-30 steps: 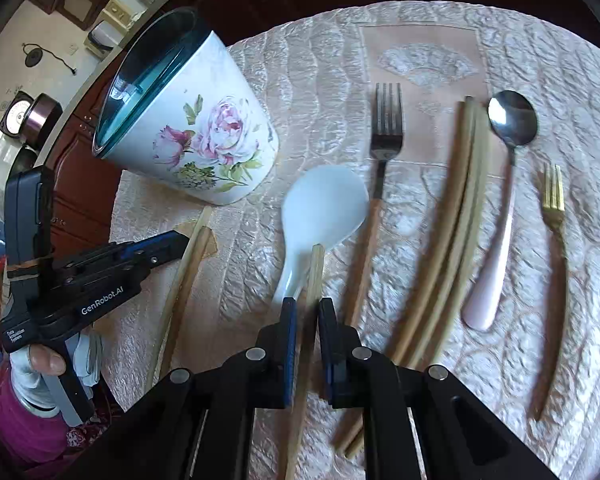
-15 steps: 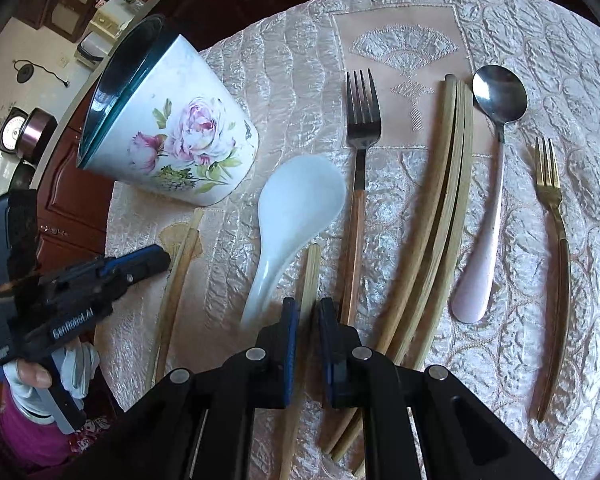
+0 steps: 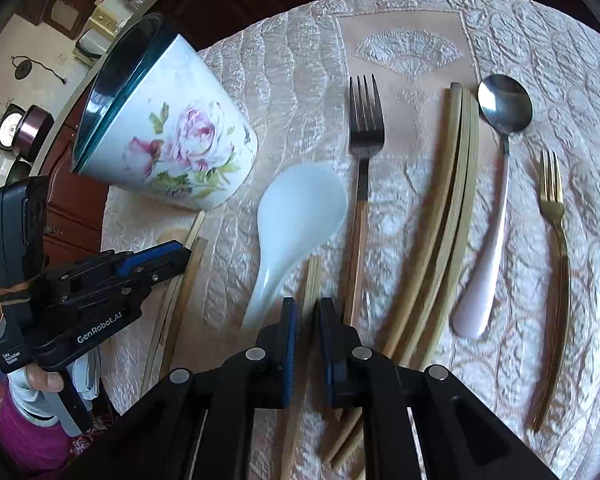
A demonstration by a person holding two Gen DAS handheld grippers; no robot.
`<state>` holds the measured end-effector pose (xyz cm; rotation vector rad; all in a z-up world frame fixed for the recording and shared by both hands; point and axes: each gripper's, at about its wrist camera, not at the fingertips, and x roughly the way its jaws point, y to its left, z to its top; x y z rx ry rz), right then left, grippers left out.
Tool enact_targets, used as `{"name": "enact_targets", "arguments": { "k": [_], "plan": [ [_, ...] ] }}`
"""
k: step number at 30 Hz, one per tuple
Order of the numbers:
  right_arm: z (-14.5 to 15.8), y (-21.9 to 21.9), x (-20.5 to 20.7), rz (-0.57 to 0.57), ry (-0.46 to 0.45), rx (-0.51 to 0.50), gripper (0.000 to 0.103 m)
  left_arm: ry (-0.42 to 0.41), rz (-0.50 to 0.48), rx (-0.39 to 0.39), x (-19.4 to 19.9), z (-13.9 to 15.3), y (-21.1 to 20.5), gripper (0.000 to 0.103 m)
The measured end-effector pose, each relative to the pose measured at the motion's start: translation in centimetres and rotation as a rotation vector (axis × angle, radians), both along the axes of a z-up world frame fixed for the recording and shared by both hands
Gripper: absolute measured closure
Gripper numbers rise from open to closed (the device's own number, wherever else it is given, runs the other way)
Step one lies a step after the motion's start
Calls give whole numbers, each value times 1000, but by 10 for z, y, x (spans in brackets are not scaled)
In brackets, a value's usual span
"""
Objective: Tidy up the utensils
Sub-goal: 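Lift the chopsticks with both grippers toward the utensil holder, then lower both chopsticks into the teal-rimmed holder and open both grippers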
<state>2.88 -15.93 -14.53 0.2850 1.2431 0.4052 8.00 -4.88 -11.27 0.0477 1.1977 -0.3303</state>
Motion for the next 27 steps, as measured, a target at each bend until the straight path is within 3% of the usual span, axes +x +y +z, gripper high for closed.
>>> {"name": "enact_targets", "arguments": {
  "k": [4, 6, 10, 20, 27],
  "plan": [
    [1, 9, 6, 25, -20, -15, 93, -24, -29, 35, 4, 1, -9, 91],
    [3, 15, 6, 59, -50, -40, 95, -28, -30, 13, 4, 2, -7, 98],
    [13, 23, -3, 93, -81, -75, 96, -44, 8, -55, -9, 14, 7, 99],
    [92, 0, -40, 71, -233, 110, 98, -210, 67, -268, -51, 107, 54, 99],
    [161, -4, -68, 95, -381, 176, 98, -284, 48, -341, -75, 158, 78, 99]
  ]
}}
